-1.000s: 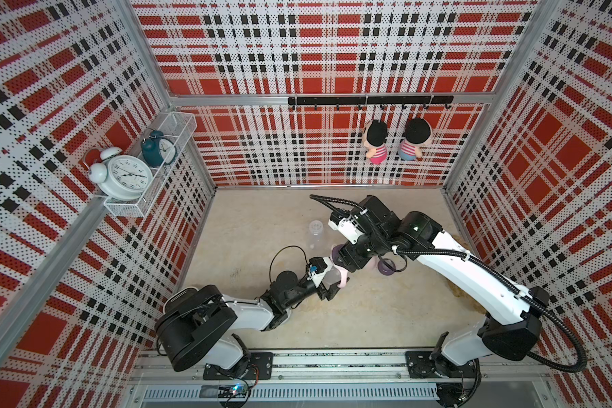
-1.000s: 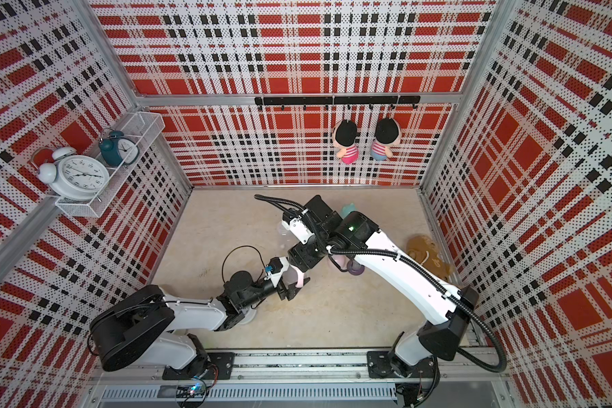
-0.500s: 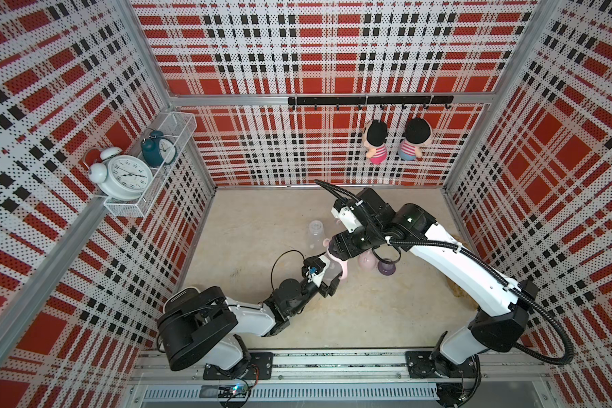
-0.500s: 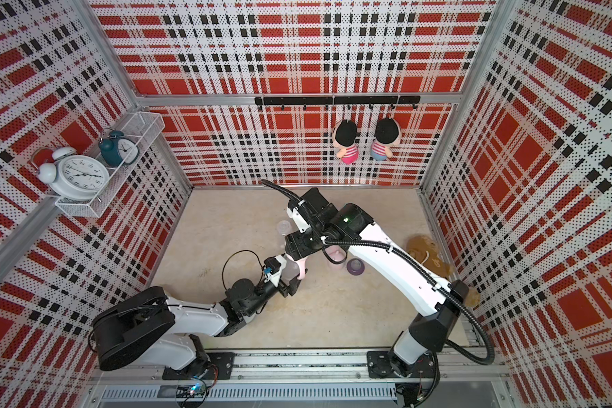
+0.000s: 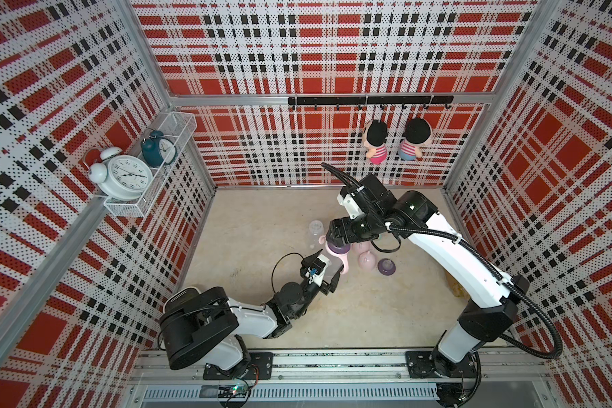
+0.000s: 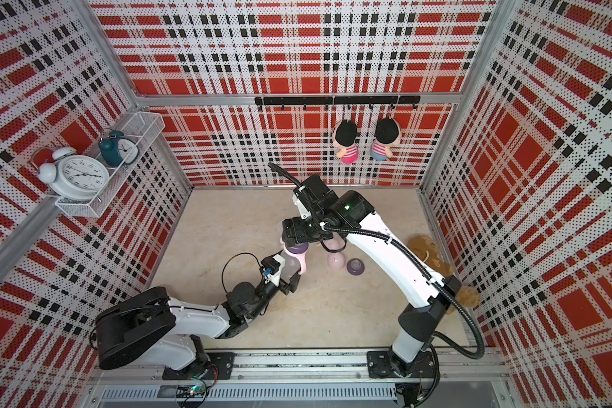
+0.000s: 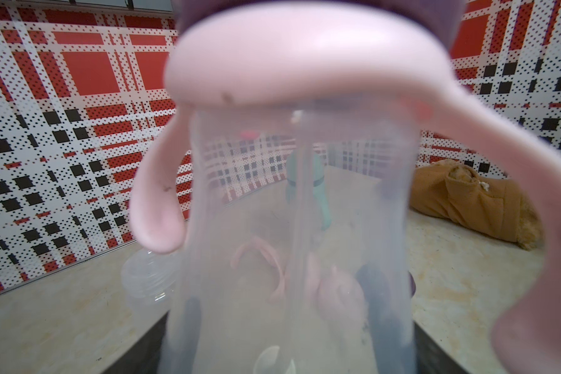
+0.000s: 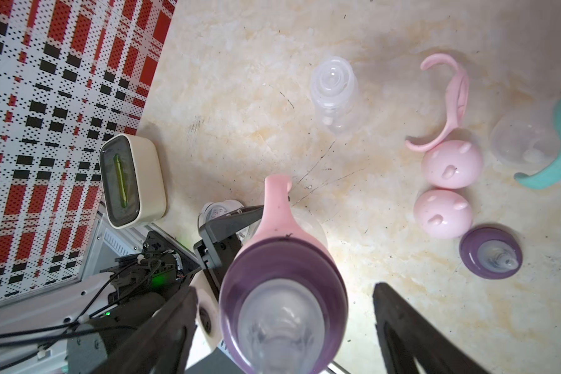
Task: Assemble the baby bottles
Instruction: Screw the nipple onto the baby bottle.
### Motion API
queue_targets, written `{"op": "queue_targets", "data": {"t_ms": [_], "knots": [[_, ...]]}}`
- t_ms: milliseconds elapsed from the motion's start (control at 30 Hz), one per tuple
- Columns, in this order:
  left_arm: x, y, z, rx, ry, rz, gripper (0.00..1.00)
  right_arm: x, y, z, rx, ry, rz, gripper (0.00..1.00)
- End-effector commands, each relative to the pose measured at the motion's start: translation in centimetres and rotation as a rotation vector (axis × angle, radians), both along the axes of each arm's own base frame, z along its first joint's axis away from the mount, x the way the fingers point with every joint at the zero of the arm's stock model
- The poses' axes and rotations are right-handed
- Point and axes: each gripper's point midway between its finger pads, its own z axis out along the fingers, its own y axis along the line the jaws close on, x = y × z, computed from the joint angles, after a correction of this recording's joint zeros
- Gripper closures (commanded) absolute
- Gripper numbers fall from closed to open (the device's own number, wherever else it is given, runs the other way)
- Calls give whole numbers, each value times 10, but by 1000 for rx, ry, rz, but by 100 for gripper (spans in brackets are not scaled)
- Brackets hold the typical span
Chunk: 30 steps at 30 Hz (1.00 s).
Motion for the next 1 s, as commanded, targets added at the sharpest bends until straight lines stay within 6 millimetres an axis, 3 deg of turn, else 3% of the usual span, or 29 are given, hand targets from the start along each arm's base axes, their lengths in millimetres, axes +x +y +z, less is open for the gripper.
{"op": "queue_targets", "data": {"t_ms": [0, 300, 533, 967], "knots": [[-5, -8, 17, -56, -25, -94, 100, -1, -14, 22, 9, -137, 38, 11], [-31, -27, 21, -81, -4, -405, 100, -30, -14, 35, 177, -402, 242, 15], [-44, -31, 29, -134, 29, -552, 100, -38, -10, 28, 274, -519, 291, 16], [-51, -30, 37, -187, 62, -635, 100, -48, -5, 24, 370, -586, 339, 16]]}}
